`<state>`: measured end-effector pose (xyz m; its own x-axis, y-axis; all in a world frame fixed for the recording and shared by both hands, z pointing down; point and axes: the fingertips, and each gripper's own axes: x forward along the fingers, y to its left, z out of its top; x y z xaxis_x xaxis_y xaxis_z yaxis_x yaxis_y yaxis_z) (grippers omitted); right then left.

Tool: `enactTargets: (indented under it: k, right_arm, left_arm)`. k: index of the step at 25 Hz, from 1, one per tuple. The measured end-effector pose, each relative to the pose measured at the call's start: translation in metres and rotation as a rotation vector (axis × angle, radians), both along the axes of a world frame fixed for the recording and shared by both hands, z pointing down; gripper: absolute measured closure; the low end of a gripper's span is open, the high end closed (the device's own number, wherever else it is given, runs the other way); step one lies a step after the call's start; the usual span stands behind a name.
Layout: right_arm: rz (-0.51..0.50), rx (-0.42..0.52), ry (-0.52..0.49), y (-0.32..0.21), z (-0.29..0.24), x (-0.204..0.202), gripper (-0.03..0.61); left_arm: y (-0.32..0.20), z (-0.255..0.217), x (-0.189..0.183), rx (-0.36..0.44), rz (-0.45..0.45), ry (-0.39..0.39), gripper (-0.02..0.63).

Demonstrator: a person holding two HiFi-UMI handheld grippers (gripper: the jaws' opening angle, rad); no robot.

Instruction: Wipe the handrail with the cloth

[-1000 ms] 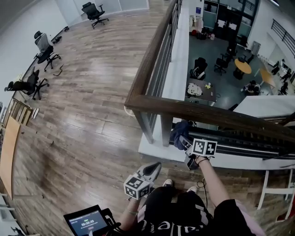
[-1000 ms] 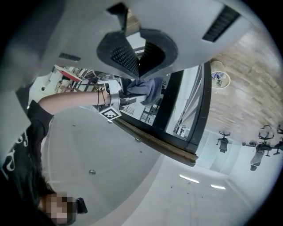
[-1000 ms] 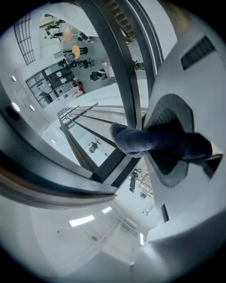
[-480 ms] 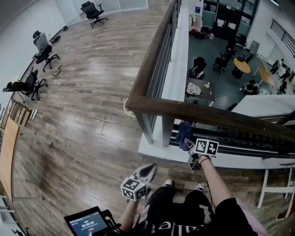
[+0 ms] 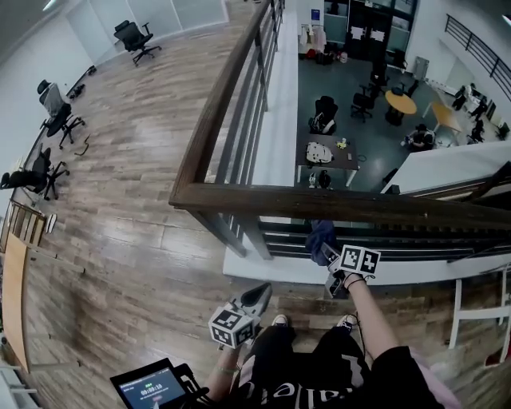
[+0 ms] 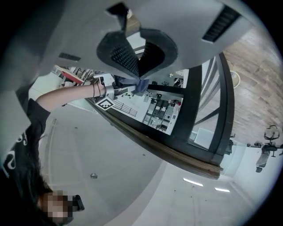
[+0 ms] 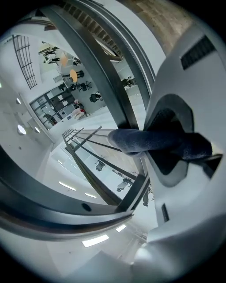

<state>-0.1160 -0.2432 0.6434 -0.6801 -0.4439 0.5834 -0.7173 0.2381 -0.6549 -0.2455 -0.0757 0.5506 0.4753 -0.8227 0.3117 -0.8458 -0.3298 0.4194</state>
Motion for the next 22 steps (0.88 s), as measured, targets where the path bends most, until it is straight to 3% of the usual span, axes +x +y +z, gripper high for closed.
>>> enactTargets:
  k: [6,13,18,22]
  right_arm:
    - [0.083,0.001,-0.016,-0.023,0.011,0.106,0.480]
    - [0.185,0.007,-0.041,-0.040,0.004,0.234,0.480]
    - [0.254,0.010,-0.047,-0.060,0.003,0.357,0.480]
    - [0.301,0.016,-0.033,-0.067,0.005,0.419,0.480]
  left_arm:
    - [-0.031,0.023,0.079,0.015,0.073,-0.056,0.614]
    - [-0.062,-0.002,0.184,0.018,0.143,-0.044,0.614]
    - [-0.080,-0.001,0.278,0.004,0.170,-0.062,0.614]
    - [-0.082,0.000,0.310,-0.011,0.175,-0.082,0.614]
